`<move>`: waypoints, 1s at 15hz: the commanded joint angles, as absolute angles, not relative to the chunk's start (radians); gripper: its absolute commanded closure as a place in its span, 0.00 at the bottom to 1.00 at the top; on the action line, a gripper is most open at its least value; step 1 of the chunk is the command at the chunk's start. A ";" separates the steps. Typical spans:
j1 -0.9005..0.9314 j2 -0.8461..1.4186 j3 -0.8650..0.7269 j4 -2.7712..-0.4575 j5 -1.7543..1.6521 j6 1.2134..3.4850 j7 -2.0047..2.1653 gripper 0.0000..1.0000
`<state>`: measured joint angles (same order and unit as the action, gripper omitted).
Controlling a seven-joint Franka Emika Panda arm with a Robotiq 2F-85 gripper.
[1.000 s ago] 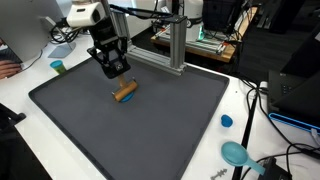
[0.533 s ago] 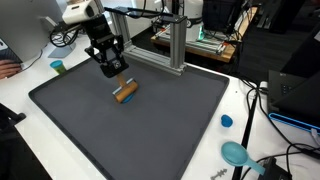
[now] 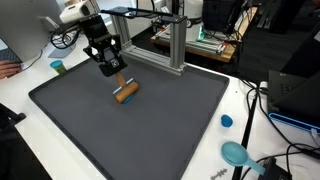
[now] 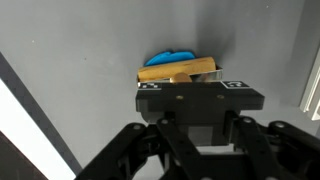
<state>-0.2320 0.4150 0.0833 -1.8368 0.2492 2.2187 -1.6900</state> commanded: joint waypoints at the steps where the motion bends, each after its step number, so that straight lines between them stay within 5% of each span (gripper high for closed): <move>1: -0.210 0.485 0.081 -1.867 0.263 2.247 -1.697 0.78; 2: -0.220 0.415 0.071 -1.835 0.254 2.215 -1.693 0.53; 5: -0.220 0.416 0.071 -1.835 0.254 2.215 -1.692 0.53; 6: -0.220 0.416 0.071 -1.835 0.254 2.215 -1.692 0.78; 15: -0.210 0.468 0.096 -1.817 0.283 2.193 -1.717 0.78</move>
